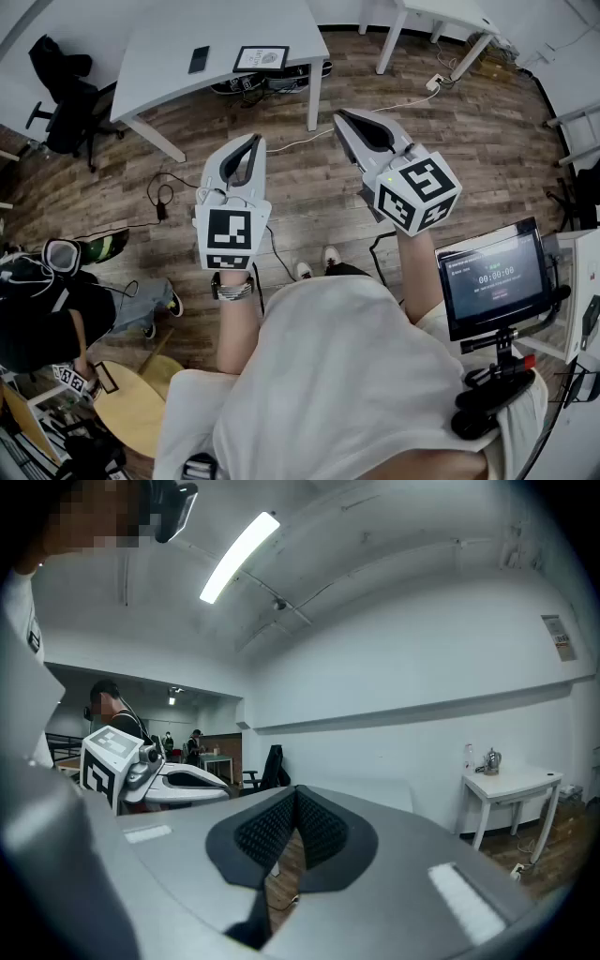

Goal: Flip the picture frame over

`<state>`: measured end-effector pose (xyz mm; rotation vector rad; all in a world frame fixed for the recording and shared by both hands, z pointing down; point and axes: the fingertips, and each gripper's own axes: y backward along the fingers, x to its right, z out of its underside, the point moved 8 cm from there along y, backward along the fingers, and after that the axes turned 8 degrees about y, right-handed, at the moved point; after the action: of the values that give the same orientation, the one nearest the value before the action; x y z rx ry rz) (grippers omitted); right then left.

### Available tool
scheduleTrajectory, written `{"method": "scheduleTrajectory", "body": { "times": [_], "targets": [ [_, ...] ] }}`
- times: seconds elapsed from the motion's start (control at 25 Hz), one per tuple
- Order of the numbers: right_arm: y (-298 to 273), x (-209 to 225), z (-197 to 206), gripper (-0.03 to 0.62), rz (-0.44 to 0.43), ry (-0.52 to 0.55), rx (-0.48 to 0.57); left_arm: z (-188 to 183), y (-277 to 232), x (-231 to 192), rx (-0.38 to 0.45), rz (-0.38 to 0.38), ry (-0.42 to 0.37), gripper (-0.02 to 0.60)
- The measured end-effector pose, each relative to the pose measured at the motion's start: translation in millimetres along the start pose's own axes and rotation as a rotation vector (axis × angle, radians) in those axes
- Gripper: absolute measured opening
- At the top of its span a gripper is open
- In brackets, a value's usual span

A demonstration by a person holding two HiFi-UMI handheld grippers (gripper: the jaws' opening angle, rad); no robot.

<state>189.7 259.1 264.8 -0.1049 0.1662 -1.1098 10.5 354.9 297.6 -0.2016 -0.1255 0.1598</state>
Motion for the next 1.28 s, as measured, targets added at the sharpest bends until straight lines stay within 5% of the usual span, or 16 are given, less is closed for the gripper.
{"method": "scheduleTrajectory", "body": {
  "times": [0.76, 1.28],
  "targets": [
    [-21, 2, 9, 0.002, 0.022, -0.018, 0.009, 14, -13, -23, -0.01, 0.008, -0.002, 0.005],
    [-110, 103, 27, 0.002, 0.015, -0.075, -0.014, 10, -136, -77, -0.07, 0.01, -0.017, 0.005]
  ]
}}
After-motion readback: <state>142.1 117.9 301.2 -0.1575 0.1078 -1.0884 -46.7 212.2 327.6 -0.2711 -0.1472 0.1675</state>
